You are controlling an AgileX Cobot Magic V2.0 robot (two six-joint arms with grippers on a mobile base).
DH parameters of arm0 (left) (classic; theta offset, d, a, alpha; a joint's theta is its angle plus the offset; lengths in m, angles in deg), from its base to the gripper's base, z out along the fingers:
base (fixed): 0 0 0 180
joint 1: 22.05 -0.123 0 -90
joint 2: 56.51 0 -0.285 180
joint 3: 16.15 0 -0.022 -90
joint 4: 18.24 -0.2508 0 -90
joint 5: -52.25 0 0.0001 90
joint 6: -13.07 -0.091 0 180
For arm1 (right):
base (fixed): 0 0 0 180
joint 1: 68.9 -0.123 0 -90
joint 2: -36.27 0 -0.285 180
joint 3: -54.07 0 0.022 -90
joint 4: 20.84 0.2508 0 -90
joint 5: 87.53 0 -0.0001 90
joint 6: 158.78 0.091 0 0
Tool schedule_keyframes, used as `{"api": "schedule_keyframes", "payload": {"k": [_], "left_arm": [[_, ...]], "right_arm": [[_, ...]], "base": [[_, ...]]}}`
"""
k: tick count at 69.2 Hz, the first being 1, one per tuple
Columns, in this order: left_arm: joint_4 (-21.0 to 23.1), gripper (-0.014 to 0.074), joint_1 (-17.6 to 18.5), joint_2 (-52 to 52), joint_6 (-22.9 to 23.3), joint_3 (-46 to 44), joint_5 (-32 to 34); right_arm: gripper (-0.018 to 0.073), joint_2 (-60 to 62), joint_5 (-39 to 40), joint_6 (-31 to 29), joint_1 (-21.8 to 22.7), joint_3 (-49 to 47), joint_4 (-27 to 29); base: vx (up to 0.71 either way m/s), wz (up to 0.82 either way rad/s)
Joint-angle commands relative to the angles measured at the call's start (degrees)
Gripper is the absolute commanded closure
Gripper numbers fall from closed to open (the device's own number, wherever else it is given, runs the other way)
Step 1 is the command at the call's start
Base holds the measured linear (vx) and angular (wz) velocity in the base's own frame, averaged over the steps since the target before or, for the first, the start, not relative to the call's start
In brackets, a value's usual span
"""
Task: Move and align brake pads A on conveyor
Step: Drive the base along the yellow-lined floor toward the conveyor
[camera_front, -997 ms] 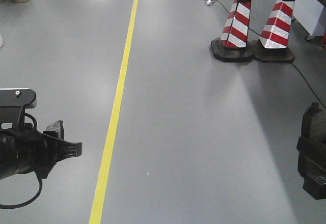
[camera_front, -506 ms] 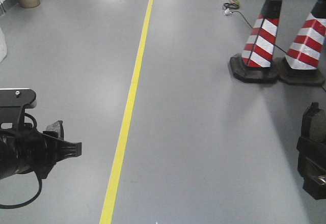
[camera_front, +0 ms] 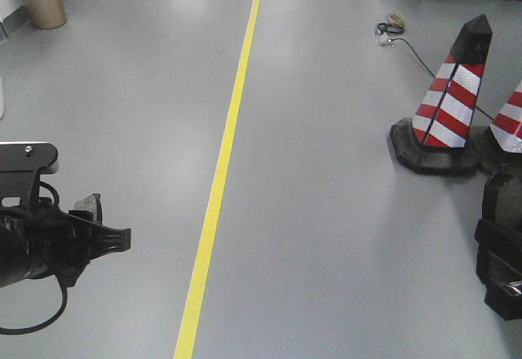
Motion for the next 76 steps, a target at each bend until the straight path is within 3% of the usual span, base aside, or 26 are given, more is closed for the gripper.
{"api": "schedule_keyframes", "payload": {"k": [1, 76], "left_arm": [[-1.9, 0.0430, 0.0, 1.4, 0.2, -1.4, 2.1], [-1.9, 0.0430, 0.0, 1.4, 0.2, -1.4, 2.2]], "right_arm": [[0.0536, 0.1, 5.1, -0.7, 0.2, -1.8, -0.9], [0.0536, 0.1, 5.1, -0.7, 0.2, -1.8, -0.9]], "base": [[0.59, -0.01], [0.57, -0.01]]}}
